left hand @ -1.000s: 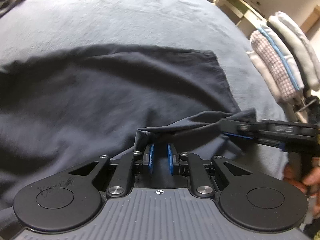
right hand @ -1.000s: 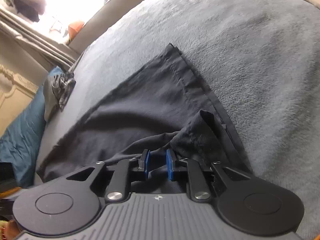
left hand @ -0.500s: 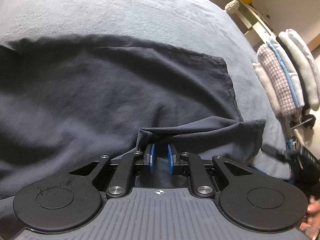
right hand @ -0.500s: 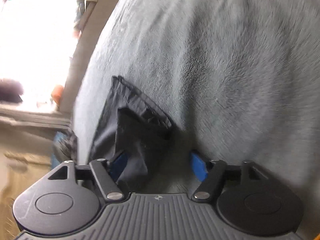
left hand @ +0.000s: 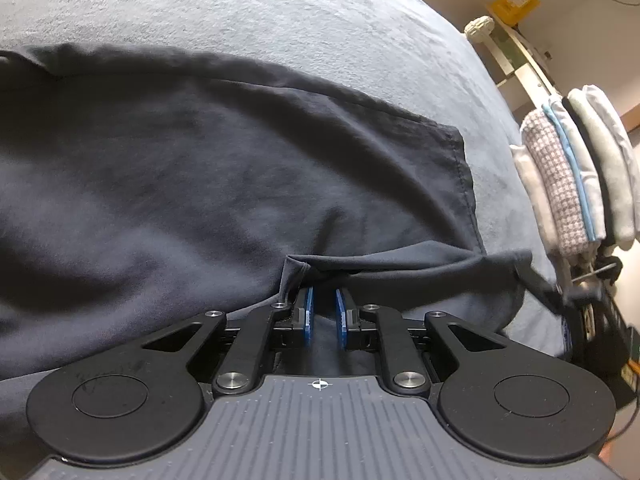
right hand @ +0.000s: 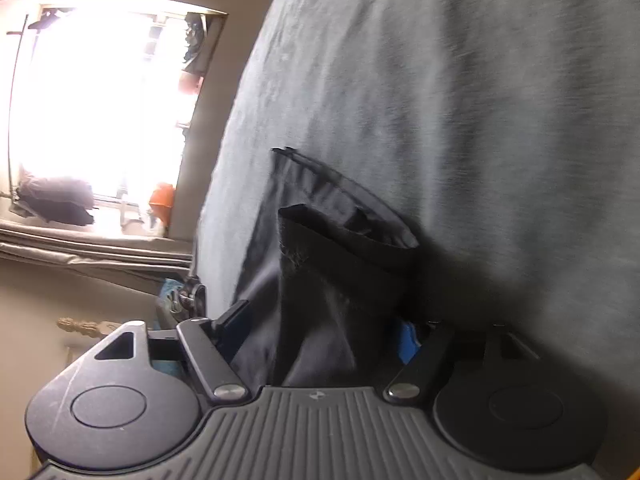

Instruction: Fold clothes

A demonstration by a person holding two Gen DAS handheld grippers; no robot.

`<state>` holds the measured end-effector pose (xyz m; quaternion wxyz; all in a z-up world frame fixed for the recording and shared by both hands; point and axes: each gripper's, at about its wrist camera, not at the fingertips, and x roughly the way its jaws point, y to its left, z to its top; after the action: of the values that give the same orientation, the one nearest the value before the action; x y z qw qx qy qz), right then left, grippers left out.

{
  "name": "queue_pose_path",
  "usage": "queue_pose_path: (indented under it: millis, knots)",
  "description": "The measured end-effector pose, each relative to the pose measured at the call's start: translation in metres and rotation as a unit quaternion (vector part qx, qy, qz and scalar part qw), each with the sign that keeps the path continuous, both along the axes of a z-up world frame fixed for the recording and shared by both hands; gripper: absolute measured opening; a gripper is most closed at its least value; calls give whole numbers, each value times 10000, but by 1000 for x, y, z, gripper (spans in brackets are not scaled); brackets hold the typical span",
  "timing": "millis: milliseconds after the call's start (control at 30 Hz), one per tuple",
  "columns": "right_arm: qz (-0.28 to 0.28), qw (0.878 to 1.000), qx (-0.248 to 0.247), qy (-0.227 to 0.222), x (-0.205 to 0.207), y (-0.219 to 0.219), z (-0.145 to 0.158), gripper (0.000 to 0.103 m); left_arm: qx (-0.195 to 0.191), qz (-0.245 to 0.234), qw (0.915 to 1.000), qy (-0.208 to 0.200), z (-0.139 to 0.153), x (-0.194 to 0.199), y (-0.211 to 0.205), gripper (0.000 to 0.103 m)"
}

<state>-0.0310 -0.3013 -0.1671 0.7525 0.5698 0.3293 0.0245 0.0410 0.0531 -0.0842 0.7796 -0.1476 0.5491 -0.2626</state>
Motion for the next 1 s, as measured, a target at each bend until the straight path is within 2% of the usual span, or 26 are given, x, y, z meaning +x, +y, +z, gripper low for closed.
queue_pose_path:
  millis: [167, 367, 433, 533, 567, 667, 733, 800, 933, 1000]
  knots:
    - [91, 9999, -62, -63, 4, 13, 0, 65, -108, 55, 9999, 111, -2, 3, 3, 14]
    - [-235, 9996, 97, -110, 4, 22, -8, 62, -246, 109, 9996, 102, -6, 1, 7, 14]
    - [-225, 9997, -88, -101, 11, 29, -5, 58, -298, 117, 9994, 107, -7, 1, 9, 14]
    - [-93, 9989, -463, 76, 23, 43, 3, 30, -394, 134, 9990, 168, -8, 3, 12, 13]
    - [-27, 9981, -602, 153, 26, 47, 6, 13, -425, 135, 9988, 192, -9, 3, 13, 13]
    - [195, 9920, -1233, 181, 31, 60, 28, 6, -537, 131, 9981, 260, -11, 6, 16, 13]
    - [468, 9817, -1842, 105, 37, 72, 48, 5, -643, 143, 9973, 317, -14, 7, 19, 13]
    - [799, 9647, -2511, 13, 43, 88, 70, 5, -750, 174, 9963, 375, -17, 8, 23, 12]
    - [1649, 9108, -3770, -323, 49, 135, 108, 4, -961, 235, 9939, 491, -20, 8, 30, 12]
    - [2021, 8866, -4131, -485, 54, 160, 120, 4, -1029, 245, 9930, 531, -19, 8, 34, 12]
